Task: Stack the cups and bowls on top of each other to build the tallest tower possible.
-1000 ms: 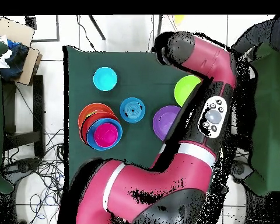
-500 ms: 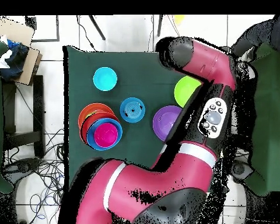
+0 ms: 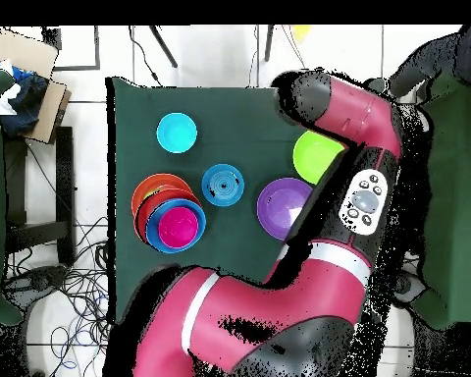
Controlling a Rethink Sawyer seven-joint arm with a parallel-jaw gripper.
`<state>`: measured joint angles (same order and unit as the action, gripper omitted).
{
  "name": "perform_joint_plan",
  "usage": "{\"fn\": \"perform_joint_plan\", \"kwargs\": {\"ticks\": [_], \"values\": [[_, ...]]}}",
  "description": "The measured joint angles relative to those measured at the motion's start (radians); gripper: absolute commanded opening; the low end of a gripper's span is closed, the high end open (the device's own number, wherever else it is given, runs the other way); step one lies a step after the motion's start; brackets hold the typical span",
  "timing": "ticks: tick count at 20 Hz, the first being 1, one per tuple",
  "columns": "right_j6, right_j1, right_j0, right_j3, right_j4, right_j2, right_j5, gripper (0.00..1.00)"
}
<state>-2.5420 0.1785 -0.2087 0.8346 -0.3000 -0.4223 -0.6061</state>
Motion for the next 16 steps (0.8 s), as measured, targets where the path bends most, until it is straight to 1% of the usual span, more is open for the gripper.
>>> {"fn": "perform_joint_plan", "kwargs": {"ticks": [2, 6, 12, 16], "values": [[0.000, -0.002, -0.013, 0.009, 0.015, 0.000, 0.031, 1.00], [0.000, -0.007, -0.031, 0.015, 0.032, 0.000, 0.061, 1.00], [0.000, -0.028, -0.051, 0.015, 0.057, 0.000, 0.067, 1.00], [0.000, -0.033, -0.050, 0.015, 0.058, 0.001, 0.067, 1.00]]}}
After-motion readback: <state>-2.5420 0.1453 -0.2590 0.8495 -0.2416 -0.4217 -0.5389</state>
